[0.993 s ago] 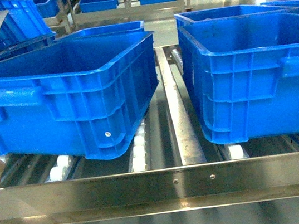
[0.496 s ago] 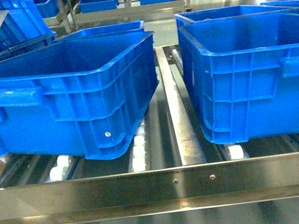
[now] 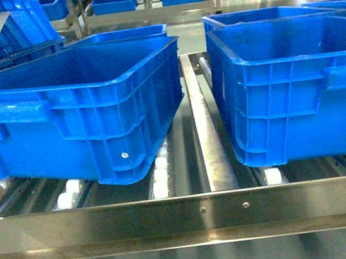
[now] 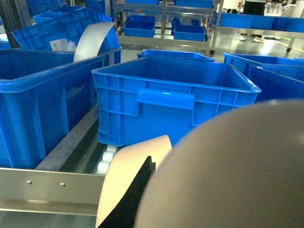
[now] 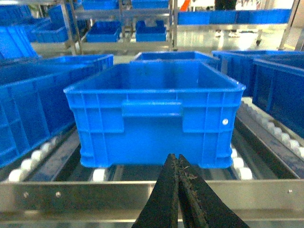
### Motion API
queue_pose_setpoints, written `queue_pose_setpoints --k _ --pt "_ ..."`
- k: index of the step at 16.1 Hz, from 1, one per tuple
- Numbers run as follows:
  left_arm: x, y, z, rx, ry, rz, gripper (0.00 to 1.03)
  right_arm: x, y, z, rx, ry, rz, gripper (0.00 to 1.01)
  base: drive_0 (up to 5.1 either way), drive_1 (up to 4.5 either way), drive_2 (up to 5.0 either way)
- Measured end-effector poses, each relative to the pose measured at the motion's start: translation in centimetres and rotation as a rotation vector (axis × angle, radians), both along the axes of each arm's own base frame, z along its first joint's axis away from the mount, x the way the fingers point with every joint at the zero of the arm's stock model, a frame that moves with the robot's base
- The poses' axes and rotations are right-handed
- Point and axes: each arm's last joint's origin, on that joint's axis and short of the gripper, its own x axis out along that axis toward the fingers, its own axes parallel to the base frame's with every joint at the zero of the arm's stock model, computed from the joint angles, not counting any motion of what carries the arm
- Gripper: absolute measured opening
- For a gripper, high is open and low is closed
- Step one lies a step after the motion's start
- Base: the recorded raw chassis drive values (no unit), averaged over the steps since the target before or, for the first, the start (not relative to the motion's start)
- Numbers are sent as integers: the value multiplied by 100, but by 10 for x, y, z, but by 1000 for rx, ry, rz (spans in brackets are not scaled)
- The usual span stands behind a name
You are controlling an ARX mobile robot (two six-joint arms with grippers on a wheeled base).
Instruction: Place part in tray to right shelf
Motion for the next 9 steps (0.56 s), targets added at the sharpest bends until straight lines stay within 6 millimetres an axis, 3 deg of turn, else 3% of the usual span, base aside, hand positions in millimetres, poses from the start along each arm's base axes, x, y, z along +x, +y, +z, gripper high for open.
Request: queue_pose_setpoints --k 4,6,7,8,9 --pt "0 0 0 0 0 -2 15 0 0 1 0 -6 0 5 0 0 0" --pt "0 0 0 0 0 -2 15 0 0 1 0 -5 0 23 0 0 0" --pt "0 0 0 0 0 -2 15 0 0 1 0 -5 0 36 0 0 0" --pt "0 0 0 0 0 -2 15 0 0 1 0 -5 0 64 0 0 0" --pt "0 0 0 0 0 -2 15 0 0 1 1 -5 0 100 0 0 0"
